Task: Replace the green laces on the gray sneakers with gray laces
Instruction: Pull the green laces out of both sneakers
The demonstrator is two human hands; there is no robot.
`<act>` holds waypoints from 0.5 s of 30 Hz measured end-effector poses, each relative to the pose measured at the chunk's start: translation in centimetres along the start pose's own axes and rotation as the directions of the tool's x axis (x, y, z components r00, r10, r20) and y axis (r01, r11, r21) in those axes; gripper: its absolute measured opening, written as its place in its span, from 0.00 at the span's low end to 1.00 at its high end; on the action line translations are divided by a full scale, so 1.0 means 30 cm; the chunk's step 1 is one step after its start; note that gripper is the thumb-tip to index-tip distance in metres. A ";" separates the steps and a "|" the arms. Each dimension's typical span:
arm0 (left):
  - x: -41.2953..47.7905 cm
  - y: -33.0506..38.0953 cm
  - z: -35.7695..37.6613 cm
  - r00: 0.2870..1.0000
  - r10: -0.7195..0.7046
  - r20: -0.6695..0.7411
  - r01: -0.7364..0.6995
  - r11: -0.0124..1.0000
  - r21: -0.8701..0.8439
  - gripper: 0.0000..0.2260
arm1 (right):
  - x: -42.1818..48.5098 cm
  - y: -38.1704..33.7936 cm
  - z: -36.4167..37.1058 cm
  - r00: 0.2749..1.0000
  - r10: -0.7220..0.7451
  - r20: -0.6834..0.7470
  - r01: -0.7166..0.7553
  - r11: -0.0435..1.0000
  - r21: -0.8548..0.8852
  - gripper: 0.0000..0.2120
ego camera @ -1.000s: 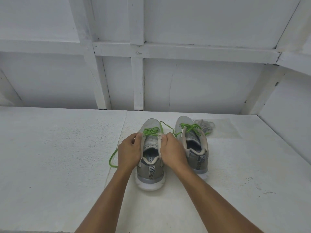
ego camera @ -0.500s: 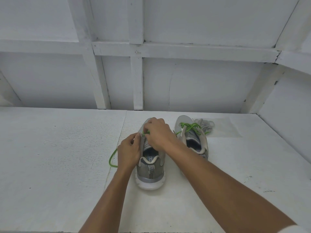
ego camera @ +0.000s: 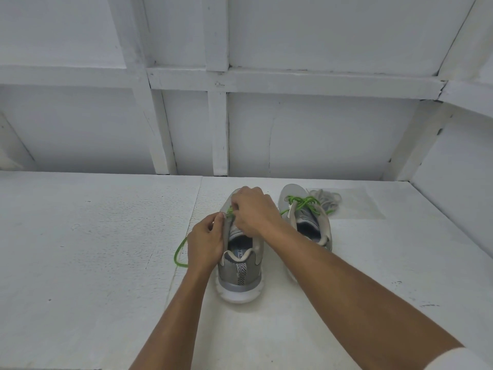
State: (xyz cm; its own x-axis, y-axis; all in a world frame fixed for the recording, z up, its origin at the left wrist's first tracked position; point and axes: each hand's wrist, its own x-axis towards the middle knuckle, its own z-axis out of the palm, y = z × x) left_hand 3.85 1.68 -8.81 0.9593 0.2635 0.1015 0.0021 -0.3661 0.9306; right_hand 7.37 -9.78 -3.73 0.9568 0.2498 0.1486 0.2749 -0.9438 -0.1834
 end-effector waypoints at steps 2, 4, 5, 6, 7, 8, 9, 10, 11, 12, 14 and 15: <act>-0.004 0.002 -0.001 1.000 -0.007 -0.003 0.007 1.000 -0.015 0.09 | 0.009 0.026 -0.044 0.996 0.077 -0.052 -0.077 0.997 -0.006 0.10; -0.004 -0.001 -0.001 1.000 -0.015 -0.006 0.015 1.000 -0.026 0.08 | 0.017 0.064 -0.081 0.980 0.176 -0.096 -0.176 0.984 0.013 0.12; -0.003 -0.004 0.000 1.000 -0.019 -0.007 0.018 0.999 -0.031 0.08 | 0.020 0.080 -0.089 0.971 0.215 -0.104 -0.214 0.977 0.022 0.12; -0.001 -0.008 0.001 1.000 -0.022 -0.008 0.022 0.999 -0.036 0.09 | 0.018 0.092 -0.091 0.965 0.242 -0.099 -0.239 0.970 0.038 0.12; -0.001 -0.010 0.002 1.000 -0.025 -0.009 0.025 0.999 -0.040 0.10 | 0.014 0.096 -0.087 0.964 0.252 -0.084 -0.247 0.967 0.066 0.12; 0.000 -0.012 0.003 1.000 -0.028 -0.011 0.027 0.999 -0.046 0.11 | 0.009 0.095 -0.079 0.968 0.243 -0.065 -0.236 0.967 0.097 0.13; 0.000 -0.013 0.004 0.999 -0.031 -0.013 0.030 0.998 -0.051 0.12 | 0.003 0.090 -0.067 0.976 0.216 -0.040 -0.209 0.970 0.127 0.15; 0.001 -0.013 0.005 0.999 -0.035 -0.015 0.034 0.998 -0.055 0.12 | -0.001 0.080 -0.054 0.984 0.176 -0.015 -0.171 0.973 0.153 0.18; 0.001 -0.012 0.005 0.999 -0.037 -0.016 0.036 0.998 -0.053 0.12 | -0.003 0.068 -0.039 0.991 0.131 0.003 -0.130 0.977 0.167 0.20; 0.001 -0.012 0.006 0.999 -0.038 -0.014 0.037 0.998 -0.048 0.12 | -0.003 0.055 -0.023 0.996 0.090 0.015 -0.091 0.982 0.167 0.21; 0.001 -0.014 0.006 1.000 -0.027 -0.010 0.026 0.999 -0.037 0.12 | 0.000 0.031 0.008 0.999 0.025 0.025 -0.027 0.993 0.114 0.17; 0.001 -0.014 0.005 1.000 -0.021 -0.008 0.021 0.999 -0.033 0.12 | 0.002 0.021 0.022 1.000 0.001 0.026 -0.003 0.998 0.067 0.14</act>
State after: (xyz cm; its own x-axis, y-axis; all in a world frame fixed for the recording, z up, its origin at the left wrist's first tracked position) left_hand 3.93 1.70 -9.26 0.9569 0.2779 0.0847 0.0126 -0.3308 0.9436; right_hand 7.67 -10.23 -4.47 0.9593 0.2542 0.1227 0.2776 -0.9280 -0.2486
